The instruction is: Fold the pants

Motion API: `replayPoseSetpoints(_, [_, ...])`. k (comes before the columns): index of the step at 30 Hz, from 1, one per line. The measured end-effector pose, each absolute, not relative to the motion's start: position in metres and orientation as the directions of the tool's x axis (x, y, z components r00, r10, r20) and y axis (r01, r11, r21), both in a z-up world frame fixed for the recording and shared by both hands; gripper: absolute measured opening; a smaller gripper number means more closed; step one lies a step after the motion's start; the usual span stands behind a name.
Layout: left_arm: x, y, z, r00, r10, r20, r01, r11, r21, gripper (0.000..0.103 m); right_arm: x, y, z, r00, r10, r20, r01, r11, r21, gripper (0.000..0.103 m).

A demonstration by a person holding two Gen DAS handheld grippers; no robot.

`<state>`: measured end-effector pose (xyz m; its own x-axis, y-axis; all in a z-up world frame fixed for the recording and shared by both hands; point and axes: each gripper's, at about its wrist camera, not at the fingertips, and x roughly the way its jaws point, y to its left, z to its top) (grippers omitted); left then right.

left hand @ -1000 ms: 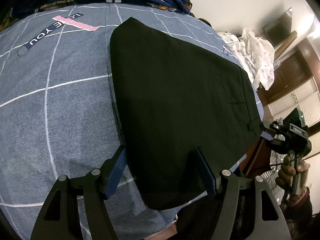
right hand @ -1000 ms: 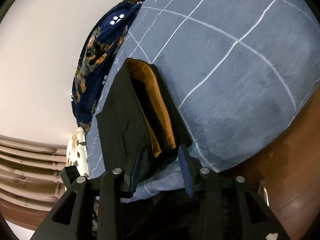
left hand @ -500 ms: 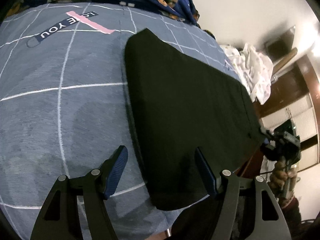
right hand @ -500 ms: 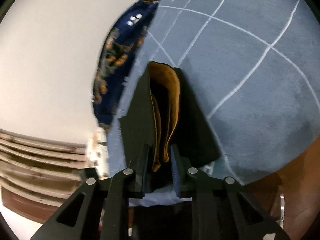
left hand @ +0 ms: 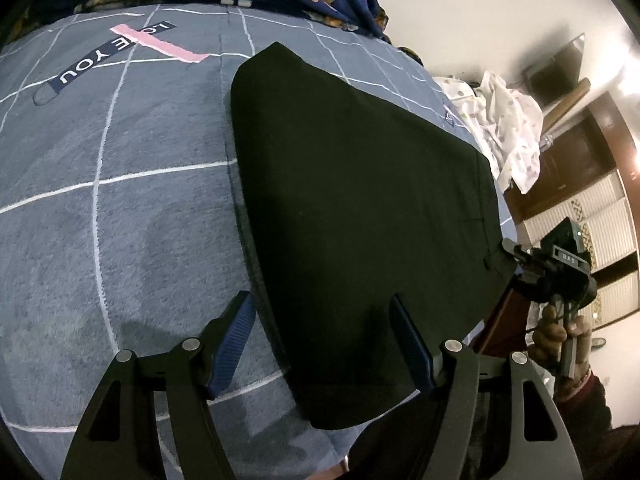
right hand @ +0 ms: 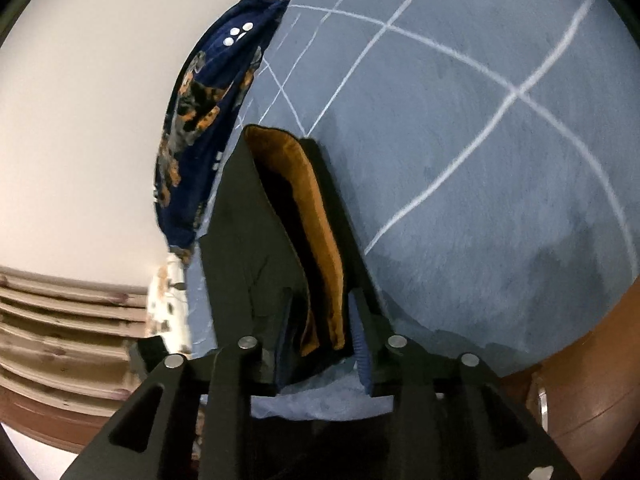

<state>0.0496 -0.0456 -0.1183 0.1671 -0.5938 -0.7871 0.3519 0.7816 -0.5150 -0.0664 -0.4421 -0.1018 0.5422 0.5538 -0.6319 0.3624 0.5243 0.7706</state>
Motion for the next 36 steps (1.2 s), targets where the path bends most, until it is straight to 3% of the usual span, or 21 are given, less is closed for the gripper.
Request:
replayPoseSetpoints(7, [0.052,-0.044,-0.12,0.165,-0.601,-0.782,0.343,0.778,-0.526,0.07,-0.043,-0.444,-0.102,0.509,0.504,-0.698,0.338,0.63,0.7,0.048])
replayPoseSetpoints(19, [0.06,-0.051,-0.122,0.16,-0.635,-0.756,0.382,0.746,-0.546,0.07,0.0,-0.435,-0.112,0.465,0.64,-0.611,0.166,0.615,0.771,0.055])
replayPoseSetpoints(31, [0.064,-0.067,-0.118,0.178,-0.607,-0.775,0.465,0.746,-0.477,0.071,0.011,-0.427,-0.11,0.391,0.668,-0.633,0.029,0.679,0.734,0.047])
replayPoseSetpoints(36, [0.059,-0.081,-0.117,0.199,-0.555,-0.808,0.515,0.761,-0.396,0.079,0.018,-0.425,-0.112,0.391,0.671,-0.63,0.036,0.673,0.739,0.047])
